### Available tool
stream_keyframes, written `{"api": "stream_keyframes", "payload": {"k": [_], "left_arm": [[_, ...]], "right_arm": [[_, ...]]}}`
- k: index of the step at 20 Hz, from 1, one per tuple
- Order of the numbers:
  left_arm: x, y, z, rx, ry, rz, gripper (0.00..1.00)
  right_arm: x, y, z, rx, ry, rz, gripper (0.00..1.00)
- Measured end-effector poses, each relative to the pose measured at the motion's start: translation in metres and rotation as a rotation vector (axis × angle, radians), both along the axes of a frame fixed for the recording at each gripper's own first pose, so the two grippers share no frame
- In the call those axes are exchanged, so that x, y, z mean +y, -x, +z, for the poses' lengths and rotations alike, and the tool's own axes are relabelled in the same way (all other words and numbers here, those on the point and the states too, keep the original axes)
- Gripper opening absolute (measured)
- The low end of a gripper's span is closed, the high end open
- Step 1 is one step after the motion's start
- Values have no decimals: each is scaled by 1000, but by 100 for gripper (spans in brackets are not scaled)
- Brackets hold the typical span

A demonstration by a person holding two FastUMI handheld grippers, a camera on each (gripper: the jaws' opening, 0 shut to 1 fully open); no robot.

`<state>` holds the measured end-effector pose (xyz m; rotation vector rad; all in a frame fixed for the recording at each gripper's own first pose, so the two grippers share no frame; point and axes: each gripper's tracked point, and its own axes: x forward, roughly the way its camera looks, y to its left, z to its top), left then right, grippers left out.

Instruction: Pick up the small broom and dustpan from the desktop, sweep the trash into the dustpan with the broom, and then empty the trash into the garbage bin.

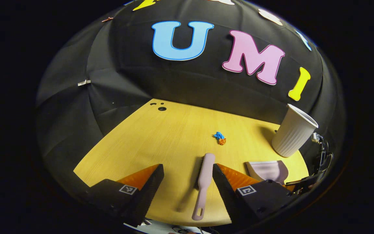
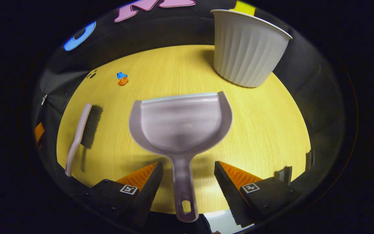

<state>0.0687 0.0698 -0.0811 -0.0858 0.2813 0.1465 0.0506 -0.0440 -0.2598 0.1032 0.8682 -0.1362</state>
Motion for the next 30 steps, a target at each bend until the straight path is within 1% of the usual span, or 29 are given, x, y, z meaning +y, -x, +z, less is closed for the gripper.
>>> {"api": "stream_keyframes", "payload": {"k": [4, 7, 11, 12, 13, 15, 16, 17, 18, 19, 20, 22, 23, 24, 25, 27, 28, 30], "left_arm": [[4, -6, -7, 35, -1, 19, 96], [2, -11, -7, 46, -10, 26, 96], [-2, -19, -7, 54, -17, 34, 96], [-4, -20, -9, 59, -16, 32, 96], [-5, -21, -10, 65, -15, 31, 96], [-9, -24, -16, 84, -7, 23, 96], [-10, -24, -21, 97, -3, 20, 96], [-12, -24, -24, 109, -1, 14, 96], [-13, -26, -28, 122, -2, 6, 96], [-14, -28, -32, 138, -5, -3, 96], [-14, -30, -36, 151, -12, -13, 96], [-14, -35, -42, 178, -30, -33, 96], [-15, -38, -45, 192, -34, -52, 96], [-17, -42, -49, 208, -35, -70, 96], [-20, -45, -54, 231, -30, -94, 95], [-28, -50, -68, 290, -9, -145, 95], [-32, -52, -77, 326, 3, -166, 93], [-41, -57, -94, 390, 25, -195, 91]], "right_arm": [[2, -8, -21, 69, 16, 18, 99], [2, -15, -30, 96, 15, 18, 98], [3, -27, -28, 90, 6, 25, 94], [3, -27, -27, 96, 9, 29, 87], [5, -28, -28, 92, 10, 37, 83], [5, -27, -25, 98, 11, 42, 64], [3, -27, -26, 97, 7, 37, 60], [1, -26, -26, 105, 1, 33, 53], [4, -26, -28, 111, -8, 38, 41], [5, -25, -28, 117, -16, 45, 39], [5, -25, -28, 120, -19, 50, 43], [5, -24, -28, 129, -22, 66, 35], [5, -23, -28, 133, -25, 71, 39], [4, -23, -28, 134, -31, 74, 35], [4, -23, -28, 133, -36, 73, 35], [5, -25, -28, 134, -29, 95, 42], [4, -24, -27, 136, -26, 106, 37], [3, -25, -27, 135, -23, 129, 37]]}}
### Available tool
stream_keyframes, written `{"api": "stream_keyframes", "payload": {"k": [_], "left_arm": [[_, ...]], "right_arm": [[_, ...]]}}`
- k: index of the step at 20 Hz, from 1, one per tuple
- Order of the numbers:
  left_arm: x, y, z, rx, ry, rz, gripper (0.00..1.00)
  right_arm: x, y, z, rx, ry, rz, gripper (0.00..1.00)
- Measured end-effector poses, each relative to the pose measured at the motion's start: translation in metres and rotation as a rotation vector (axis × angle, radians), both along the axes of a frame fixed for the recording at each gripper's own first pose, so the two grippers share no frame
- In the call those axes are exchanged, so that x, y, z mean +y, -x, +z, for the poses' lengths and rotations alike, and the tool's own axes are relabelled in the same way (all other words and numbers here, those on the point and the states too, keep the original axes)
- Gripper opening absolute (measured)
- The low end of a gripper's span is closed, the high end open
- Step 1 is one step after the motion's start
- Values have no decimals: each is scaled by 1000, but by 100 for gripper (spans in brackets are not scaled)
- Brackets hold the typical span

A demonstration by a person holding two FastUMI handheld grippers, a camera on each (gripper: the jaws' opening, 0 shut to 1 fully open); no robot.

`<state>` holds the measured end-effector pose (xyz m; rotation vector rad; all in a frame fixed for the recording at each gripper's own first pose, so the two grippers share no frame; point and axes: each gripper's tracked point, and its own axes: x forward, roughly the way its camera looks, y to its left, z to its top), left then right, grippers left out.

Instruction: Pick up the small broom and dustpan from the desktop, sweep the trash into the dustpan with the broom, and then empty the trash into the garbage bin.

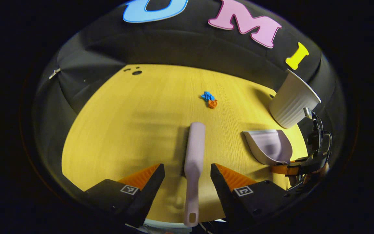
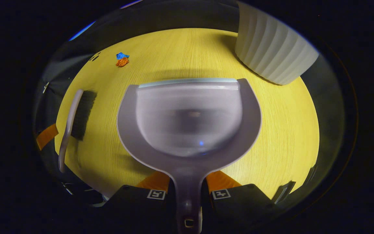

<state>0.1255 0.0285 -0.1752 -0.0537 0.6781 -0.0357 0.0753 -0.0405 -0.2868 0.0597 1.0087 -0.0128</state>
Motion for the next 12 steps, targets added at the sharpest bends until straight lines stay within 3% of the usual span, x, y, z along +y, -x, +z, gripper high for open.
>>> {"api": "stream_keyframes", "payload": {"k": [2, 6, 8, 12], "left_arm": [[-6, -2, -16, 64, -1, -20, 90], [-10, -12, -43, 149, -69, -61, 89], [-8, -17, -52, 180, -93, -62, 86], [-7, -22, -68, 227, -129, -55, 80]], "right_arm": [[1, 1, 0, -3, -2, 16, 33], [0, 1, 0, -4, -9, 44, 37], [1, 0, 0, -5, -10, 57, 33], [1, 1, 0, -12, -7, 75, 37]]}}
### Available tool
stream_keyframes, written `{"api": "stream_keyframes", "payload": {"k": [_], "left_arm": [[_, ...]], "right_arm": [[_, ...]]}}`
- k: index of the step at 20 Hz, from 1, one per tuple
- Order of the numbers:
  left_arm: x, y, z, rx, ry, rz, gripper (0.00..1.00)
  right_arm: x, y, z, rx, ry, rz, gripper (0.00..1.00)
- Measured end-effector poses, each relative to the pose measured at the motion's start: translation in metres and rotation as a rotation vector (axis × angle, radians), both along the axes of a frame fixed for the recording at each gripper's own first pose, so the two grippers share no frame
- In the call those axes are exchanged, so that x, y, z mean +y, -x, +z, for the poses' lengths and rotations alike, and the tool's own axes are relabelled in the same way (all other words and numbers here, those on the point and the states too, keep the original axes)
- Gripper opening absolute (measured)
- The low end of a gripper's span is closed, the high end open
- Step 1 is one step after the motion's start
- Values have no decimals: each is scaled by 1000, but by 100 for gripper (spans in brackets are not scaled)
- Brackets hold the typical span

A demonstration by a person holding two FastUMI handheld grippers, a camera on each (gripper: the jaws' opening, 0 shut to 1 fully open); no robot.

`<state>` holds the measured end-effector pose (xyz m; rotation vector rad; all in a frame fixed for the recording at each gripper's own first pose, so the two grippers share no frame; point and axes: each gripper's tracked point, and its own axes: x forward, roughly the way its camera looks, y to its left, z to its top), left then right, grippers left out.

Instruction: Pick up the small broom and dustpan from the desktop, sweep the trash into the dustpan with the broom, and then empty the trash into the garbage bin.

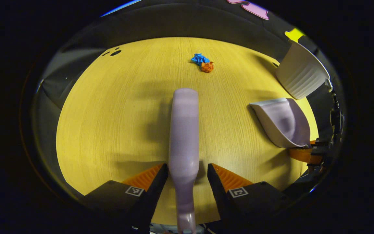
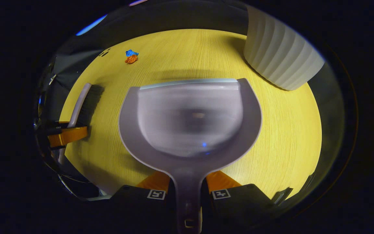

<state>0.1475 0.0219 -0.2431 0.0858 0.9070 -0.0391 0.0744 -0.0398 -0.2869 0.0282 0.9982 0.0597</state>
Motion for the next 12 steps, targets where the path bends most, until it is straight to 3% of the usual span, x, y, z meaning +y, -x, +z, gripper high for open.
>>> {"api": "stream_keyframes", "payload": {"k": [2, 5, 7, 8, 9, 12], "left_arm": [[2, -4, -2, -15, -31, -2, 73], [8, -3, -5, -15, -85, -2, 64], [7, -4, -5, -39, -81, -1, 50], [8, -4, -5, -51, -78, 5, 46], [7, -5, -6, -61, -72, 12, 45], [7, -7, -4, -94, -61, 27, 36]], "right_arm": [[0, -1, -1, -5, 3, 4, 33], [0, -1, -1, -12, 10, 8, 37], [0, -1, -1, -16, 16, 7, 37], [0, -1, -1, -19, 20, 6, 33], [0, -1, 0, -19, 22, 3, 41], [1, -2, 0, -25, 23, 0, 37]]}}
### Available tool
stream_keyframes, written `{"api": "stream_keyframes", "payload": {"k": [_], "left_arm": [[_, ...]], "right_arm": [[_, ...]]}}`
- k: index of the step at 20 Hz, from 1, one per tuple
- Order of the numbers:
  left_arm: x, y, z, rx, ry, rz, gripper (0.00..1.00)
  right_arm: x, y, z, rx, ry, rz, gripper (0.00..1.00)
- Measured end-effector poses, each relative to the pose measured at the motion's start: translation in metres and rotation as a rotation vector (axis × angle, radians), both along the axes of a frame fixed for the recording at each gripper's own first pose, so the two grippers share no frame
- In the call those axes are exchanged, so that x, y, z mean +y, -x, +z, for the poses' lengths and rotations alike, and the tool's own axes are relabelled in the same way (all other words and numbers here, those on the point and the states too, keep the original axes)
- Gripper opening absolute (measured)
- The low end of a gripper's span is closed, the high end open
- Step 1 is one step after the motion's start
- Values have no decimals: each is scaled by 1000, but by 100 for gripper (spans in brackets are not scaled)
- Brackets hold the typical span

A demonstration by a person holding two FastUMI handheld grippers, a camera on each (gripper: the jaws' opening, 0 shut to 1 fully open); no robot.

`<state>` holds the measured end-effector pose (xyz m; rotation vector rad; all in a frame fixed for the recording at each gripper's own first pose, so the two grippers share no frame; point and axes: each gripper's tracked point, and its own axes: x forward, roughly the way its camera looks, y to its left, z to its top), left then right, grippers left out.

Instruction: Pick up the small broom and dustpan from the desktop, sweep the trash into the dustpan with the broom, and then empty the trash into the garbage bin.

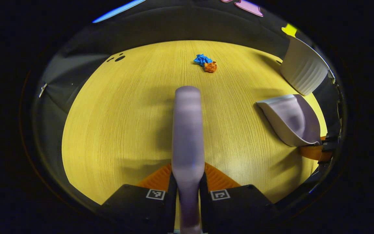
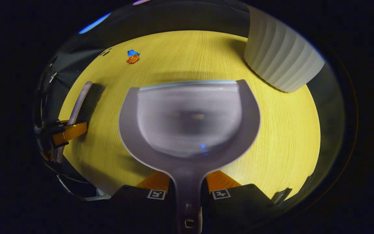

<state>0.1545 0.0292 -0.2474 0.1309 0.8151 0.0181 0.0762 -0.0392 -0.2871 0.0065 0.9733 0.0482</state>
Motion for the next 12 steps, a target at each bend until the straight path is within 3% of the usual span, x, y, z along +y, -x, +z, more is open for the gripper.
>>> {"api": "stream_keyframes", "payload": {"k": [1, 4, 8, 9, 12], "left_arm": [[0, -1, 1, -16, 2, -1, 34], [2, 0, 3, -29, 22, -5, 27], [11, -6, 22, -56, 53, 14, 27], [13, -9, 27, -56, 68, 16, 27], [22, -28, 44, -60, 74, 7, 27]], "right_arm": [[0, 0, 0, -6, 1, 3, 33], [0, 1, 0, -9, 7, 24, 37], [-6, 1, 1, -20, 21, 46, 40], [-10, 2, 1, -20, 32, 55, 36], [-16, -2, 11, -38, 61, 76, 36]]}}
